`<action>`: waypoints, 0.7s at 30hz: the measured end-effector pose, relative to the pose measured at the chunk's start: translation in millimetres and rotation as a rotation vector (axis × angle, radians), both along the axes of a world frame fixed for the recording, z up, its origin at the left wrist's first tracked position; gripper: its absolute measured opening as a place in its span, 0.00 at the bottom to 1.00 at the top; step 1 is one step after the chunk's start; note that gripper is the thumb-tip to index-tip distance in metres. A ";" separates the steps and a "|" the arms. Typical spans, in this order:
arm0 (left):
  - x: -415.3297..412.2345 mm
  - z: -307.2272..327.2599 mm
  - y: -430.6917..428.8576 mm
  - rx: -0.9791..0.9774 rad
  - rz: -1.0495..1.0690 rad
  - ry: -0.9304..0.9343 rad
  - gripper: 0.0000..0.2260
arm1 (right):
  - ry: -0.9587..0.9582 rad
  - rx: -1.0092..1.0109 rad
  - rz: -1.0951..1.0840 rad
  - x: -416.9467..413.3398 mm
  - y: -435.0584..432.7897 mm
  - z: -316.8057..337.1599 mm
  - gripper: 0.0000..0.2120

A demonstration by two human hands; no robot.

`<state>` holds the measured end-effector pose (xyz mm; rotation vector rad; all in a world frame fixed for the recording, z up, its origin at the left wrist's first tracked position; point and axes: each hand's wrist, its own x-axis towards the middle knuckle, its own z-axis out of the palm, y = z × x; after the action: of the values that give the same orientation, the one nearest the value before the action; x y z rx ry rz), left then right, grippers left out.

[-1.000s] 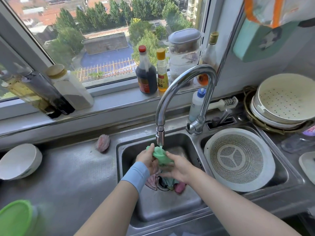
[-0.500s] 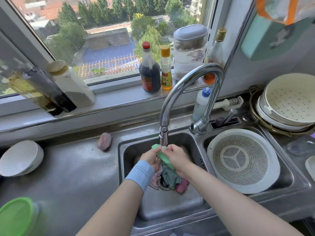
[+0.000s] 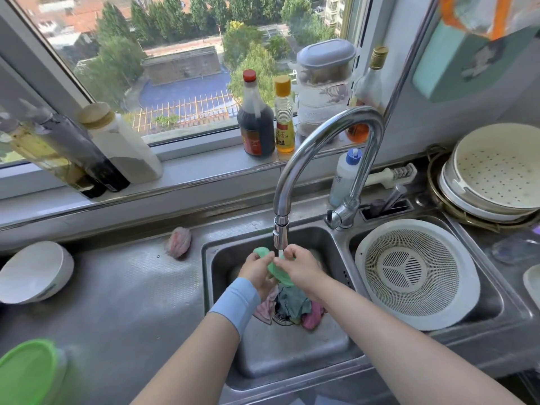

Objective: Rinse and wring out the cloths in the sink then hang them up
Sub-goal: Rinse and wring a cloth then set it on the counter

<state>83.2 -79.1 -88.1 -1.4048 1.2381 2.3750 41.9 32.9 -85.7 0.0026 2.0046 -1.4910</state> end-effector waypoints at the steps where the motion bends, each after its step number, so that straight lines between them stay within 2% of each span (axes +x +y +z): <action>1: 0.0 3.3 0.7 0.021 0.031 0.006 0.05 | 0.016 -0.015 0.003 2.6 -1.6 0.2 0.20; 3: -2.5 8.4 1.1 0.040 0.098 0.011 0.08 | 0.038 -0.021 -0.019 5.2 -1.8 -0.8 0.22; 6: -9.2 13.0 1.4 0.065 0.124 0.018 0.11 | 0.040 0.026 -0.011 4.5 4.0 -1.8 0.08; 10: -13.4 8.6 -2.0 0.021 0.079 -0.012 0.18 | -0.364 -0.002 0.130 0.0 16.6 3.6 0.14; 12: -10.9 3.1 -4.2 0.022 0.083 -0.026 0.22 | -0.491 -0.070 0.146 -4.2 18.5 6.1 0.16; 14: -8.0 -1.1 -5.7 -0.043 0.079 -0.060 0.20 | -0.436 -0.089 0.069 -7.7 14.0 10.4 0.14; 17: -1.3 -4.4 -4.1 -0.151 -0.038 -0.095 0.14 | -0.127 0.074 -0.021 -13.6 2.0 7.0 0.12; 21: 4.9 4.1 7.4 0.073 -0.032 -0.004 0.08 | 0.039 0.014 0.111 -14.0 -7.2 5.3 0.05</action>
<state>88.2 -71.7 -84.1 -1.3581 1.1521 2.3694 27.9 25.7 -80.4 -0.1304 2.0121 -1.4167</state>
